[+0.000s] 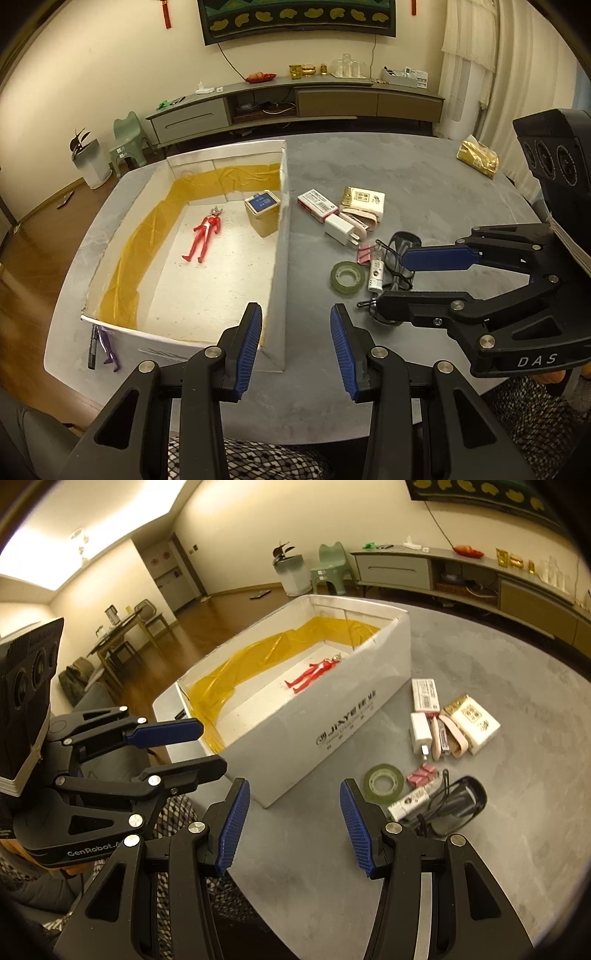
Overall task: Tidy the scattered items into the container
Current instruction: 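Withdraw both open grippers from the box back toward the remaining items, then grasp the black glasses with the right gripper while the left gripper grasps the green tape roll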
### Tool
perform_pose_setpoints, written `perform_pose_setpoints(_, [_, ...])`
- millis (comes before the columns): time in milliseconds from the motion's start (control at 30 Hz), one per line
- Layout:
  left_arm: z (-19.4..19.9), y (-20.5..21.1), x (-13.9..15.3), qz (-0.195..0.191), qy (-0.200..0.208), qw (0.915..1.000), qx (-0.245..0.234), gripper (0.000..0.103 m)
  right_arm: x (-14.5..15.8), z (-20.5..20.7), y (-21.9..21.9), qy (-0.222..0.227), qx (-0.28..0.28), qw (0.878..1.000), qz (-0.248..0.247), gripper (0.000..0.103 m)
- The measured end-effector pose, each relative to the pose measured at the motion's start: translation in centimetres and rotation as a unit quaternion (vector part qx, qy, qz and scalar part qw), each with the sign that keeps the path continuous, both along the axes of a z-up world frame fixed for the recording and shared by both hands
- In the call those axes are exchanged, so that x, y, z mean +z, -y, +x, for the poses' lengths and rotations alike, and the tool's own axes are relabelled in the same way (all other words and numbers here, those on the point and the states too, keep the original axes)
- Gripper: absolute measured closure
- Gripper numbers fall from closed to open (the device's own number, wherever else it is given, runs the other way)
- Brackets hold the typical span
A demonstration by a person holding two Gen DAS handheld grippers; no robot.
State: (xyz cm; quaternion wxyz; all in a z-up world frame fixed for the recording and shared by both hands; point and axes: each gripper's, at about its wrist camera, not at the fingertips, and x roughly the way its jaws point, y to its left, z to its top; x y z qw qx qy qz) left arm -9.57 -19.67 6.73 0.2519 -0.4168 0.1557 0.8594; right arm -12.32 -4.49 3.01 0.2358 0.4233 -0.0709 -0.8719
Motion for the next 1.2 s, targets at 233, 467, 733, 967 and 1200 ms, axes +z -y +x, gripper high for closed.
perform_pose_setpoints(233, [0.9,-1.7,-1.2,-0.001,0.014,0.9998,-0.010,0.063,-1.4,0.5,-2.2,0.013,-0.023,1.000,-0.013,0.048])
perform_pose_setpoints(467, [1.1,-3.8,-2.9,0.009,0.037,0.9989,-0.026,0.063,-4.1,0.7,-5.3,0.045,-0.071,0.996,-0.011,0.048])
perform_pose_setpoints(733, [0.4,-6.8,-6.1,0.015,0.063,0.9971,-0.039,0.059,-7.0,-0.3,-9.0,0.074,-0.129,0.989,-0.006,0.048])
perform_pose_setpoints(967, [-1.5,-8.9,-8.2,0.032,0.075,0.9961,-0.034,0.059,-9.0,-1.5,-10.4,0.088,-0.149,0.985,0.001,0.049])
perform_pose_setpoints(1200, [-3.5,-10.1,-10.7,0.044,0.092,0.9945,-0.022,0.059,-11.1,-3.6,-10.2,0.106,-0.152,0.983,0.001,0.049])
